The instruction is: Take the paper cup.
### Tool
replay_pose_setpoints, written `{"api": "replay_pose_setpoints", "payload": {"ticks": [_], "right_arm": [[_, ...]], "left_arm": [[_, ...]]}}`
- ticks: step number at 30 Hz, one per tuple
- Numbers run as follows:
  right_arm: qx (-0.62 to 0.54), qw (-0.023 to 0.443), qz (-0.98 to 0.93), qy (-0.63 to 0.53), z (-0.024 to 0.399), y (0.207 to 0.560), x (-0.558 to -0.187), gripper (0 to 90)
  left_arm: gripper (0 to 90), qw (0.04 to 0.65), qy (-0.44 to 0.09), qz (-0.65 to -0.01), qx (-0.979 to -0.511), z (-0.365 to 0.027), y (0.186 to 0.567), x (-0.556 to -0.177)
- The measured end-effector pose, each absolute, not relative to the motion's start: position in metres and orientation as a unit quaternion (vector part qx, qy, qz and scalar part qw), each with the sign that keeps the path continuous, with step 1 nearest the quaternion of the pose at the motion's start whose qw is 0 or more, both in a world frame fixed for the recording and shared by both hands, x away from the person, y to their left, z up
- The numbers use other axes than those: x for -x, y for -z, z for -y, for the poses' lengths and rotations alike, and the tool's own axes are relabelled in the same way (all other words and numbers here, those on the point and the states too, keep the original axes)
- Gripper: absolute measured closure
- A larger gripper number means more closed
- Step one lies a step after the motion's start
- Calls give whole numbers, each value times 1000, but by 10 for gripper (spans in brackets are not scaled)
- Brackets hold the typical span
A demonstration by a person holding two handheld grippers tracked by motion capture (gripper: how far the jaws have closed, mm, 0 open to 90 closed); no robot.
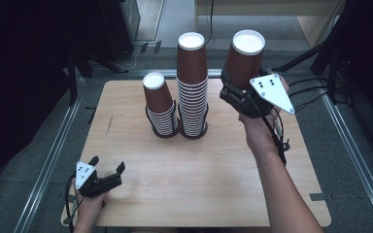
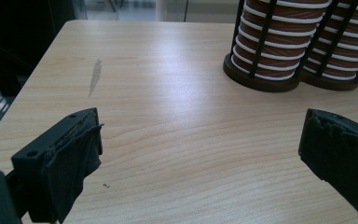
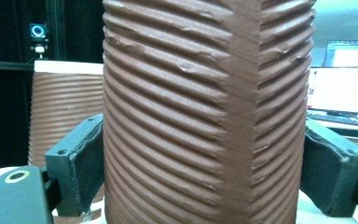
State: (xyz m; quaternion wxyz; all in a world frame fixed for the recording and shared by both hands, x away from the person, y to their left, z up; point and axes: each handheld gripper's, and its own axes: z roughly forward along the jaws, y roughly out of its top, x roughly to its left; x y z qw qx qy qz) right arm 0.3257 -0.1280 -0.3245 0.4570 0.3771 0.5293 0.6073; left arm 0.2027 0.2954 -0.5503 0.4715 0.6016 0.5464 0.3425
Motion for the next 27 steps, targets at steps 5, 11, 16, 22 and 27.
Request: {"api": "replay_pose_setpoints", "payload": {"ticks": [5,11,16,22,27], "right_arm": [[-381,457,-530,-604,136,337,-319,132],[-384,456,-536,-597,143,355,-310,132],[-386,455,-546,-588,146,369,-304,132],[-386,454,-552,-583,151,385,-295,132],[-391,450,-559,-577,156,401,-288,132]], "left_arm": [[0,471,-343,-546,-602,-295,550,-203],[0,470,-344,-545,-604,-295,550,-203],[0,466,-346,-546,-604,-295,550,-203],[0,466,-346,-547,-603,-295,550,-203],[0,467,-345,-548,-602,-295,550,-203]]}}
